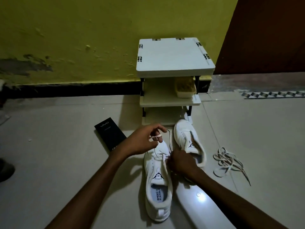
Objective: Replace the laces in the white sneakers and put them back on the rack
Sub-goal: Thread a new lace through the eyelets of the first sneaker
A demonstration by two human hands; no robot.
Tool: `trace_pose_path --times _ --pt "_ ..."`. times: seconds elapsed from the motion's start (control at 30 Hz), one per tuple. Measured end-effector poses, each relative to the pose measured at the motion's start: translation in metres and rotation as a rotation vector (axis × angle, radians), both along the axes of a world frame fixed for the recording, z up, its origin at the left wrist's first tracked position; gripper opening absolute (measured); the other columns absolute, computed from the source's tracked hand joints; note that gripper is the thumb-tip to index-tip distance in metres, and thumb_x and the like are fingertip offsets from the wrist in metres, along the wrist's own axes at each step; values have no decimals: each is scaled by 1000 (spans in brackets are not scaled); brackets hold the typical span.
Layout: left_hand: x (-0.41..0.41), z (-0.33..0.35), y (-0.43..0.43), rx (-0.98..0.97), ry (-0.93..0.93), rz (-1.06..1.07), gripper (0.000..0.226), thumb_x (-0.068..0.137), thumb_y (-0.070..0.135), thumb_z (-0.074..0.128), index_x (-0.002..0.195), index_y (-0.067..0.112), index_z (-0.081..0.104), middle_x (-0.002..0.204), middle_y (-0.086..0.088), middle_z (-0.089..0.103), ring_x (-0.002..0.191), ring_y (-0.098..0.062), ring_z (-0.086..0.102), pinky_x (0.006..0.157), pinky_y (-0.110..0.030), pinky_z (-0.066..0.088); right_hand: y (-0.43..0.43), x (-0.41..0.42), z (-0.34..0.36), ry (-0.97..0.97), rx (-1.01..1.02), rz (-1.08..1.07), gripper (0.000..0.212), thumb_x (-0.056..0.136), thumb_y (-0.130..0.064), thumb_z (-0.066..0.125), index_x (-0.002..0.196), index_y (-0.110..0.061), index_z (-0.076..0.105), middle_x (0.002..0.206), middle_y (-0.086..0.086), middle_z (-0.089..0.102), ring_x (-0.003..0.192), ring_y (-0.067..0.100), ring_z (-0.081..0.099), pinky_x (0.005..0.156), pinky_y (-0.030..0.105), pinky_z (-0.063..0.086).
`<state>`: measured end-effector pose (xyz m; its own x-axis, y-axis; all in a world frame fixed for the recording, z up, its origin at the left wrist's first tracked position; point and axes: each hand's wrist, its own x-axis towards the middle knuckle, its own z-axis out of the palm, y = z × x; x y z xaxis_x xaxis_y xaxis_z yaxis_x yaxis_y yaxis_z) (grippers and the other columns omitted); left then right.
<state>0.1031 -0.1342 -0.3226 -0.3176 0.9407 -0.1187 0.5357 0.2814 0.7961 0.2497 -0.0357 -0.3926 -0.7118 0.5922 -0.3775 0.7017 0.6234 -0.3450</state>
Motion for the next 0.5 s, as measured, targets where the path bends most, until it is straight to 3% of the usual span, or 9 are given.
trace_pose_path --times 0.2,0.3,0.37,0.5 --pt "-1 -33 -3 49 116 180 87 73 4 78 142 35 34 130 7 48 119 -5 46 81 -4 36 1 -3 -1 108 -10 -20 26 93 -31 53 91 -9 67 94 12 69 90 29 67 65 29 44" --pt "-5 -50 -9 -111 159 219 99 67 12 85 145 34 28 135 5 45 127 -17 41 98 -28 42 0 -2 3 144 -16 -31 22 93 -29 54 80 -13 63 91 12 68 89 29 66 63 27 38" --pt "-3 -61 -13 -232 255 188 107 63 26 88 147 35 23 142 3 40 133 -21 33 108 -41 33 -1 -1 4 162 -6 -29 22 93 -28 54 82 -13 66 91 12 68 88 29 66 63 27 38" --pt "7 -83 -18 -301 237 200 118 61 41 88 151 35 12 151 1 29 138 -24 27 110 -41 27 -1 -1 7 172 -26 -18 26 93 -26 55 85 -5 69 87 13 69 85 28 66 60 28 40"
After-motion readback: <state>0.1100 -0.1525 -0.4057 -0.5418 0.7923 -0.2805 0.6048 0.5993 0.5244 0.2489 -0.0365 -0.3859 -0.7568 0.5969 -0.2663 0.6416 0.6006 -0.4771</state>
